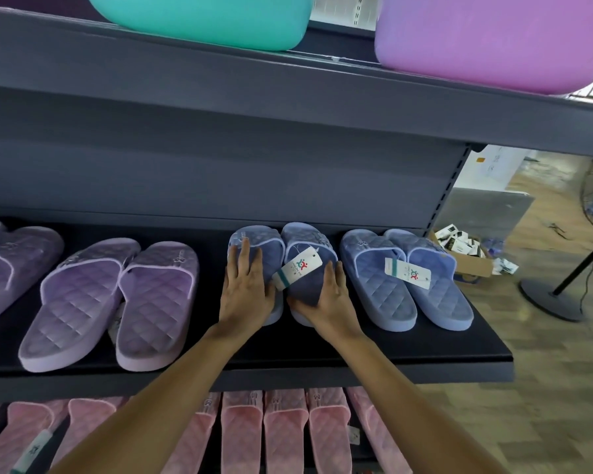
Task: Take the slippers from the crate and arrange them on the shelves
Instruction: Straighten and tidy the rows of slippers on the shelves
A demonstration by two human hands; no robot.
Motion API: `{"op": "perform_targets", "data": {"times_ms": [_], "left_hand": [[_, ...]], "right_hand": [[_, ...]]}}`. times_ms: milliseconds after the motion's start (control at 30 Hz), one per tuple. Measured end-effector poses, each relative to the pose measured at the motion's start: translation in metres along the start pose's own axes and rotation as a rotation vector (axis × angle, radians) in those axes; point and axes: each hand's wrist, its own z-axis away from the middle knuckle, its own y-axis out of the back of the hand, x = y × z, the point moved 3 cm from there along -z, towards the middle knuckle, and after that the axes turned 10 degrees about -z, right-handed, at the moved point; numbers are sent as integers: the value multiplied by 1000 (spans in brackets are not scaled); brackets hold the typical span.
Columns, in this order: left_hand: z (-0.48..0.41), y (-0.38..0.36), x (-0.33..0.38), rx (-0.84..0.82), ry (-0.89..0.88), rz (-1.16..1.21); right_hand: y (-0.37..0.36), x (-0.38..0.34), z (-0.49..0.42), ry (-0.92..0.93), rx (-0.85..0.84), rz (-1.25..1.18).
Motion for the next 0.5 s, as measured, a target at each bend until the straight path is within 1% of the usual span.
{"op": "perform_targets", "data": {"times_ms": [200,333,433,500], "left_hand": [[-1,-1,-1,-12,-11,27],[0,-1,-3,-14,-27,69],[2,6,-8,-41,-65,72],[4,15,-13,-31,-111,46]], "right_hand": [[-3,-1,-1,-9,36,-18],[-2,-3,0,-12,29,-17],[3,-4,2,10,13,32],[10,-6,3,59,24,100]]}}
